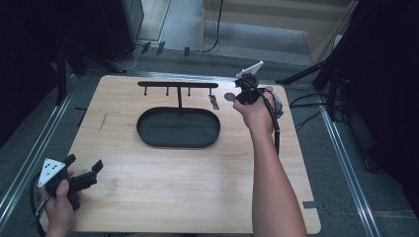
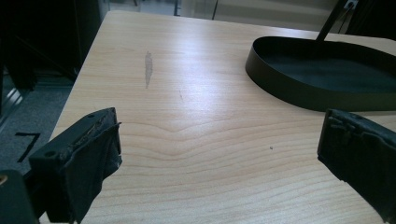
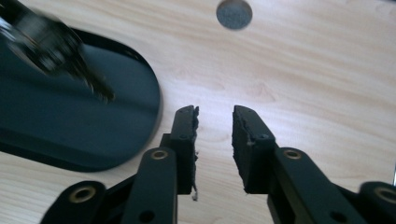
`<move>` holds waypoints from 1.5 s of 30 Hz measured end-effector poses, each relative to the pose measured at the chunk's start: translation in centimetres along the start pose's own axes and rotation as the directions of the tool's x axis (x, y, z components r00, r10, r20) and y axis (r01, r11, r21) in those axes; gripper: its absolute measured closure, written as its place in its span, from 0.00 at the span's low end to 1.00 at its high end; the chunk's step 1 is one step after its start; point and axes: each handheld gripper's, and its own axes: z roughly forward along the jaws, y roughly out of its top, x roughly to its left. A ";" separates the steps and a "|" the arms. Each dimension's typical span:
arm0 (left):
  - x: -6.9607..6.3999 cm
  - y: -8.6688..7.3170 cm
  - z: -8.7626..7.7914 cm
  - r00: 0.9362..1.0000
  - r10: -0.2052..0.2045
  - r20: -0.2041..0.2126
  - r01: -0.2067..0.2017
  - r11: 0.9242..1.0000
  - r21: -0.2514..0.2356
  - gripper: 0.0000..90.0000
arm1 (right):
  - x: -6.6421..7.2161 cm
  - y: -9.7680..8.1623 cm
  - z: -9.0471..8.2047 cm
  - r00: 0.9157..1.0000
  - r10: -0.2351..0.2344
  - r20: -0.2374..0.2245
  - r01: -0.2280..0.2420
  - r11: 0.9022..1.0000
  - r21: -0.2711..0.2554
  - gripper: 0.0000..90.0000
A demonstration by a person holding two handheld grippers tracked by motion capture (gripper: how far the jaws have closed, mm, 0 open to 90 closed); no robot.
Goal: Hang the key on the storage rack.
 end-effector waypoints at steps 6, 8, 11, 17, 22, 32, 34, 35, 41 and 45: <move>0.0 0.0 0.0 1.000 -0.002 -0.001 0.002 1.000 -0.002 0.00 | -1.6 -2.1 1.5 1.000 0.023 -0.013 -0.023 1.000 0.009 0.64; 0.0 0.0 0.0 1.000 -0.002 -0.001 0.002 1.000 -0.003 0.00 | -2.2 -3.0 2.0 1.000 0.016 -0.001 -0.016 1.000 0.002 0.52; 0.0 0.0 0.0 1.000 0.000 0.001 0.000 1.000 -0.001 0.00 | -2.7 -4.3 3.0 1.000 0.001 0.021 -0.002 1.000 0.022 0.33; 0.0 0.0 0.0 1.000 -0.002 -0.001 0.002 1.000 -0.003 0.00 | -4.2 -7.4 4.1 0.998 0.050 -0.031 -0.051 0.998 -0.023 0.20; 0.0 0.0 0.0 1.000 -0.002 -0.003 0.002 1.000 -0.005 0.00 | -5.0 -10.3 4.2 0.995 0.091 -0.030 -0.093 0.992 -0.080 0.16; 0.0 0.0 0.0 1.000 -0.007 -0.006 0.006 1.000 -0.006 0.00 | -7.0 -15.8 4.2 0.992 0.127 -0.026 -0.130 0.982 -0.140 0.15; 0.0 0.0 -0.1 1.000 -0.006 -0.006 0.006 1.000 -0.006 0.00 | -7.2 -16.6 4.2 0.990 0.140 -0.025 -0.142 0.979 -0.146 0.15; 0.0 0.0 -0.1 1.000 -0.005 -0.006 0.005 1.000 -0.005 0.00 | -7.3 -17.2 4.2 0.989 0.145 -0.020 -0.146 0.978 -0.151 0.15; 0.0 0.0 -0.1 1.000 -0.005 -0.005 0.005 1.000 -0.006 0.00 | -8.1 -20.0 4.4 0.982 0.186 -0.015 -0.185 0.963 -0.196 0.15; 0.0 0.0 -0.1 1.000 -0.006 -0.004 0.006 1.000 -0.007 0.00 | -8.9 -22.7 4.5 0.977 0.212 -0.029 -0.212 0.943 -0.258 0.15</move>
